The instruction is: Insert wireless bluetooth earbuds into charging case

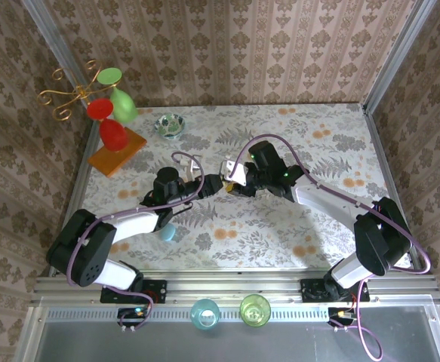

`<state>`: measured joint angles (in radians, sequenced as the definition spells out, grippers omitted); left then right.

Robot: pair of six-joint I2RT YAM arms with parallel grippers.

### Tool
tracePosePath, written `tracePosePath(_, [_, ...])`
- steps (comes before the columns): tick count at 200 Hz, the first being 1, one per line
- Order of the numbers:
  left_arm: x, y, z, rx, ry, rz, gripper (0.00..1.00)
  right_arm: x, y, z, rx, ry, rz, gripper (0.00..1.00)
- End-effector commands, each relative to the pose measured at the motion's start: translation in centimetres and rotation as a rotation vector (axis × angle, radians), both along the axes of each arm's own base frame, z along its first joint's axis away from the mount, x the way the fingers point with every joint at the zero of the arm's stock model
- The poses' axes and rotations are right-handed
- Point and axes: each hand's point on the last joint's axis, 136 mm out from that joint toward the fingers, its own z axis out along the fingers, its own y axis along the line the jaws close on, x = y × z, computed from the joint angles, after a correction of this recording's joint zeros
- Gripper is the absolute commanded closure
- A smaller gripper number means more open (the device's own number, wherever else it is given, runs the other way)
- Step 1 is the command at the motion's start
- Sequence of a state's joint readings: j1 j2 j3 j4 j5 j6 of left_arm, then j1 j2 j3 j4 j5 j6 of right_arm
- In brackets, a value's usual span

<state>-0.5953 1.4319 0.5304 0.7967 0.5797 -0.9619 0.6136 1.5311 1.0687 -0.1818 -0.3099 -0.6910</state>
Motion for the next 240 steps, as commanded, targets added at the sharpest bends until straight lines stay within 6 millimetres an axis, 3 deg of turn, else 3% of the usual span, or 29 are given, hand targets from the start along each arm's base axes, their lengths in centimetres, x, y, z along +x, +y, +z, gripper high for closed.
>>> tracePosePath(1, [0.0,-0.1,1.8,-0.026,-0.053,0.0,0.59,0.4,0.1,1.5,0.026,-0.041,-0.022,0.63])
tracePosePath(144, [-0.3,0.3,1.9,-0.024,-0.078,0.012,0.62,1.7,-0.8,2.0,0.05,-0.065,-0.132,0.63])
tracePosePath(172, [-0.2,0.2,1.8,-0.016,-0.091,0.011,0.7,1.3,-0.7,1.9,0.054,-0.054,-0.109,0.62])
tracePosePath(211, [-0.1,0.0,2.5,-0.01,-0.148,-0.003,0.89,0.4,-0.3,2.0,0.066,-0.04,-0.057,0.57])
tracePosePath(240, [-0.9,0.1,3.4,-0.014,-0.262,-0.053,0.98,-0.1,-0.3,2.8,0.121,-0.027,-0.05,0.38])
